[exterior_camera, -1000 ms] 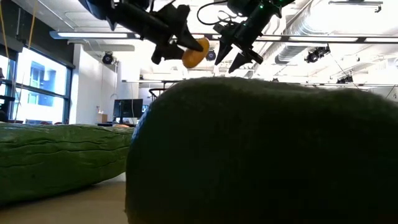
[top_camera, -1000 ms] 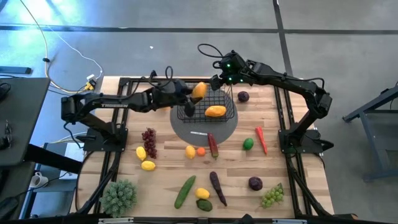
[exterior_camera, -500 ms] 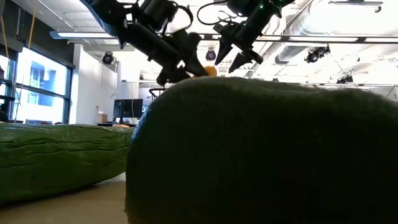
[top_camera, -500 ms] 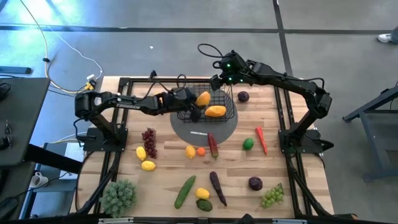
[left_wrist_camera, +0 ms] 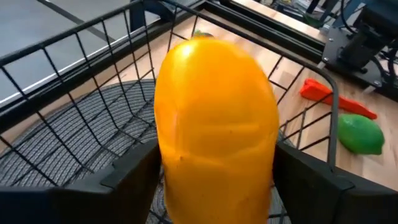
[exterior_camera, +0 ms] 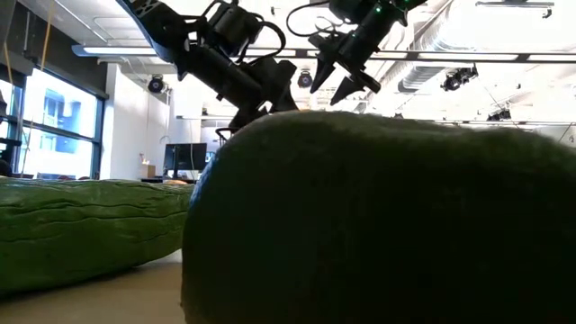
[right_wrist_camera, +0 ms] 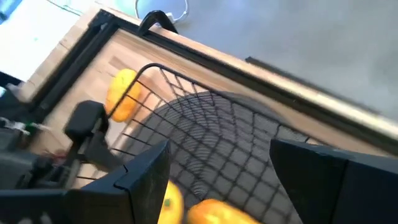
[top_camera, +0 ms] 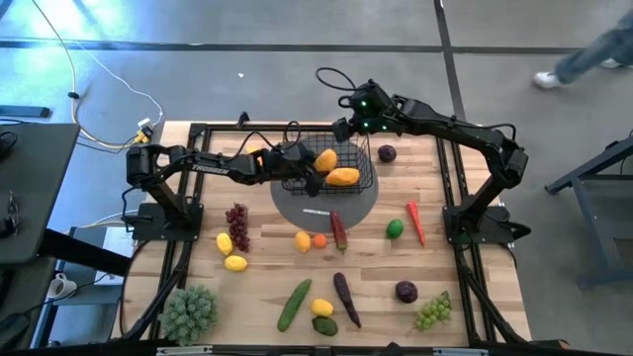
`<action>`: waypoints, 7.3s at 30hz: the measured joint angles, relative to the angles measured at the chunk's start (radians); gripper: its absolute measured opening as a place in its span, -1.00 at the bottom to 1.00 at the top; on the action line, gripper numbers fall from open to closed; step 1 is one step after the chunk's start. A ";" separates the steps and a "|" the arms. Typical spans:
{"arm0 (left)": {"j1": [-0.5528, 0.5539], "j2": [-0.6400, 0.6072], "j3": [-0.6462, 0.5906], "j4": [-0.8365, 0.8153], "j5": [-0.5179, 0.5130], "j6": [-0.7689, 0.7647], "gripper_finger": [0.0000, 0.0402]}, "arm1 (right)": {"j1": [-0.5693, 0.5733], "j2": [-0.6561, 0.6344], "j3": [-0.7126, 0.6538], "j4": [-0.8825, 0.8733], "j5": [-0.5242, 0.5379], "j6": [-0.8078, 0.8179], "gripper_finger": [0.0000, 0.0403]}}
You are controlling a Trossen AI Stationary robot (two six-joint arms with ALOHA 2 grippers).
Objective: Build produce basket
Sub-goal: Put the left yellow mango into the black wire basket, then put the top violet plum into the black wire basket
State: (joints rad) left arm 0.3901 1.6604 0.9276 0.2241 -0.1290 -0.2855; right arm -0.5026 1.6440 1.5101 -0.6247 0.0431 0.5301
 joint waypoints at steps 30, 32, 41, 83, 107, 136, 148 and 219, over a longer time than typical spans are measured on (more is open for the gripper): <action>0.147 -0.313 0.000 -0.221 0.014 -0.078 0.44 | 0.004 0.000 0.000 -0.090 -0.179 0.056 0.27; 0.146 -0.353 0.000 -0.270 0.014 -0.078 0.44 | 0.008 0.000 0.000 -0.130 -0.178 0.041 0.27; 0.137 -0.477 0.000 -0.463 0.014 -0.078 0.44 | -0.018 -0.015 0.000 -0.199 -0.168 0.010 0.27; 0.138 -0.496 0.000 -0.494 -0.060 -0.027 0.44 | -0.374 -0.251 0.000 -0.364 0.002 -0.635 0.27; 0.138 -0.496 0.000 -0.494 -0.096 -0.070 0.44 | -0.394 -0.250 0.000 -0.381 0.107 -0.755 0.80; 0.138 -0.496 0.000 -0.489 -0.095 -0.026 0.44 | -0.398 -0.229 -0.467 -0.044 -0.192 -0.979 0.80; 0.138 -0.496 0.000 -0.489 -0.095 -0.026 0.44 | -0.398 -0.229 -0.620 0.172 -0.203 -0.900 0.80; 0.138 -0.496 0.000 -0.490 -0.110 -0.026 0.44 | -0.228 -0.500 -0.642 0.135 -0.107 -0.644 0.19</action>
State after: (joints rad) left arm 0.5280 1.1648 0.9276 -0.2659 -0.2388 -0.3111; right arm -0.7302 1.1436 0.8684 -0.4897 -0.0637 -0.1144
